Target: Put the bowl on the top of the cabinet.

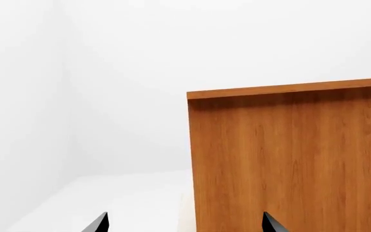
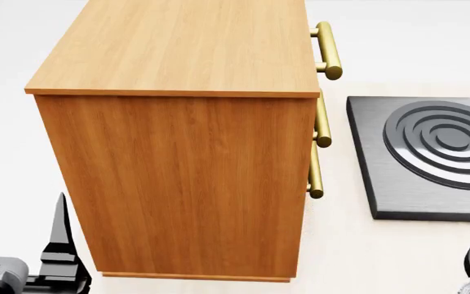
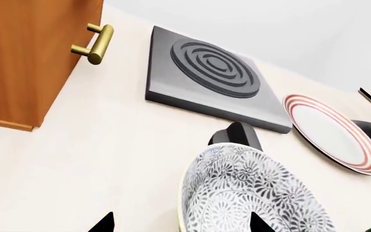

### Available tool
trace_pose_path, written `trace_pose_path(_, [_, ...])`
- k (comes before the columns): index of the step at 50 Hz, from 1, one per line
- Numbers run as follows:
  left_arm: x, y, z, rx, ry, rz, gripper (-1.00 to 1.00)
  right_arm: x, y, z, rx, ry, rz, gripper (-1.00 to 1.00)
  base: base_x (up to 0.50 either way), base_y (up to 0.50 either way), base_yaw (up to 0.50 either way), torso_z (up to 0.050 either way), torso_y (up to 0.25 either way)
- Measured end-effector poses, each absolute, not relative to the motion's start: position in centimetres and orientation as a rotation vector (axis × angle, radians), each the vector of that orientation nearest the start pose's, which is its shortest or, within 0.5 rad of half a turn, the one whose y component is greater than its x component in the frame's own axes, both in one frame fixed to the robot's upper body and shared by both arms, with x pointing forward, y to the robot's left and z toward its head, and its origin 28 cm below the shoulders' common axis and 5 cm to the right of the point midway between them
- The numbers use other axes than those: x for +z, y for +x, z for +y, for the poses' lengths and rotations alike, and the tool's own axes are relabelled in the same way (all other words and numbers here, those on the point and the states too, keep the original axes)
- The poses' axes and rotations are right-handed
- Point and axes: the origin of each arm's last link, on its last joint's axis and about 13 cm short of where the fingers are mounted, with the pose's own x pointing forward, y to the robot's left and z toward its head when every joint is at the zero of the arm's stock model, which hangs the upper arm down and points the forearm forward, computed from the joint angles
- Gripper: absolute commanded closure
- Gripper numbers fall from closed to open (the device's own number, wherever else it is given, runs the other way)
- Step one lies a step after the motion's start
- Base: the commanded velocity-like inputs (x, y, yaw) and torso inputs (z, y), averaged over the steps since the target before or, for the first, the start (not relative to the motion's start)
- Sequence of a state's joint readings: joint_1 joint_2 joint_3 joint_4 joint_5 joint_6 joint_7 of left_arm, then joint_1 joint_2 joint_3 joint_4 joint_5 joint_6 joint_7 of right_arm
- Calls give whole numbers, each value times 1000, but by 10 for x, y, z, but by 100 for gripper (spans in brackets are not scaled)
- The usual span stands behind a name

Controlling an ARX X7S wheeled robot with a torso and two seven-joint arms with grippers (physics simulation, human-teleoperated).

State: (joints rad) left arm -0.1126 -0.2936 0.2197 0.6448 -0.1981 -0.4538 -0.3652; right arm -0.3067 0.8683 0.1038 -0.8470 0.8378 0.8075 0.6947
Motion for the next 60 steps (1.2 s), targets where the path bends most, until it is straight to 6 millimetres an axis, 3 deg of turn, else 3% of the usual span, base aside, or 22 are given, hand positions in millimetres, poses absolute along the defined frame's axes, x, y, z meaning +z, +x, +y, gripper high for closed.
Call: trace_pose_path(60, [130,203,203,24,74,-249,-100,112,130,-183,-150,-353,381,-100,0,0,0,0,0])
